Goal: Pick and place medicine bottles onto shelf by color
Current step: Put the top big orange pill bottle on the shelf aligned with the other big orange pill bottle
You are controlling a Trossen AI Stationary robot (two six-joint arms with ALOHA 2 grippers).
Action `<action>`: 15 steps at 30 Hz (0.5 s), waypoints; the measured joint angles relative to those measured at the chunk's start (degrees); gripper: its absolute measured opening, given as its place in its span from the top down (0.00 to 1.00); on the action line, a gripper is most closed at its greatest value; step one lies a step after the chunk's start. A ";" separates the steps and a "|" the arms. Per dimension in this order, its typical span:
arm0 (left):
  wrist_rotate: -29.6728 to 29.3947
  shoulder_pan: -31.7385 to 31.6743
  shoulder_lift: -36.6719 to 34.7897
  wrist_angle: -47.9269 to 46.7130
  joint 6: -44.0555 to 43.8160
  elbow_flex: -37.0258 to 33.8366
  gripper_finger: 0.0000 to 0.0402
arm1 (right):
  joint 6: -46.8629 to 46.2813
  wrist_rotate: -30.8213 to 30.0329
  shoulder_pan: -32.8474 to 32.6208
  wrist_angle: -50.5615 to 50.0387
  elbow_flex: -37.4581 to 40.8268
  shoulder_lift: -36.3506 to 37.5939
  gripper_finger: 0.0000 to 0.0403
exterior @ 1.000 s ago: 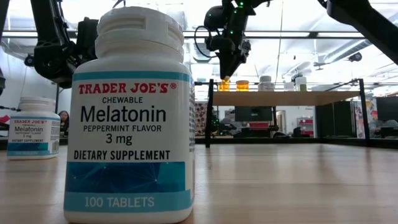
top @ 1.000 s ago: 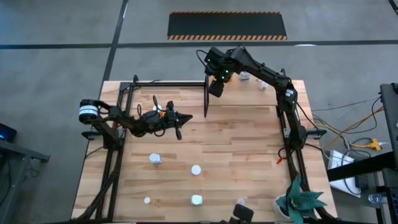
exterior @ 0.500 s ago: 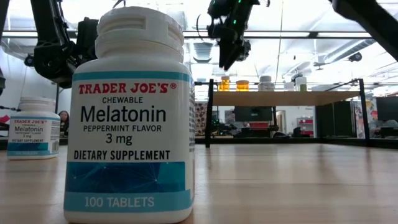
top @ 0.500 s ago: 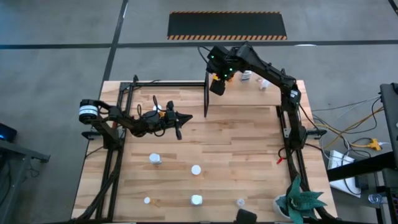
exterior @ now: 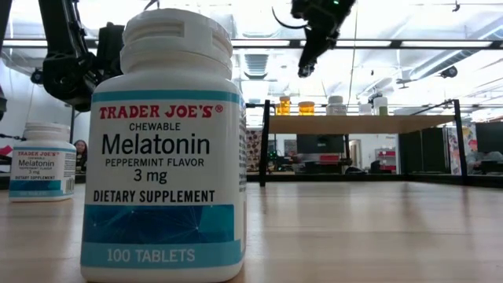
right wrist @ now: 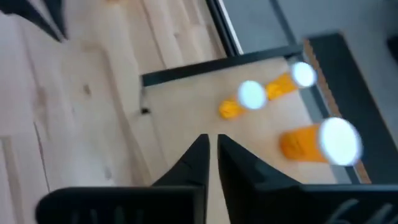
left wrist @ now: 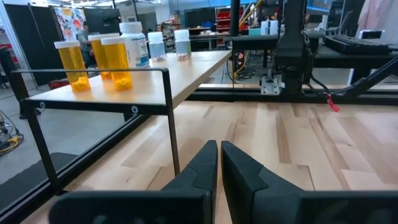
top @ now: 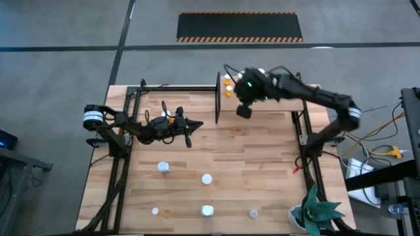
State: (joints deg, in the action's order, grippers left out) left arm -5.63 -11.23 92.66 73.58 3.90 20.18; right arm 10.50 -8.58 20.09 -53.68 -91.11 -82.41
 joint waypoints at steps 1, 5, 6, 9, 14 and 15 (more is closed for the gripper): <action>0.00 -0.01 0.00 -0.28 0.00 -0.02 0.99 | -0.12 -0.02 -1.07 4.38 4.61 2.46 0.96; -0.02 -0.01 -0.03 -0.70 -0.27 -0.01 0.99 | -0.28 0.08 -5.61 22.06 21.57 11.55 0.97; -0.02 -0.01 -0.34 -0.96 -0.53 0.06 0.99 | -0.34 0.17 -6.56 26.21 25.55 13.55 0.97; -0.08 -0.01 -3.67 -3.77 -2.17 0.09 0.99 | -0.42 -0.02 -8.50 36.61 35.29 18.29 0.97; -7.17 0.03 -15.51 -25.66 -6.03 1.62 0.99 | -0.35 0.04 -9.83 45.78 45.79 24.29 0.97; -9.78 0.03 -18.32 -32.22 -6.83 2.37 0.99 | -0.37 -0.01 -9.79 46.51 47.24 25.37 0.97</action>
State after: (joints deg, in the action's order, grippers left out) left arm -15.41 -11.20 74.35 41.37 -2.93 22.56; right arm 10.14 -8.59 10.30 -7.17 -43.87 -57.04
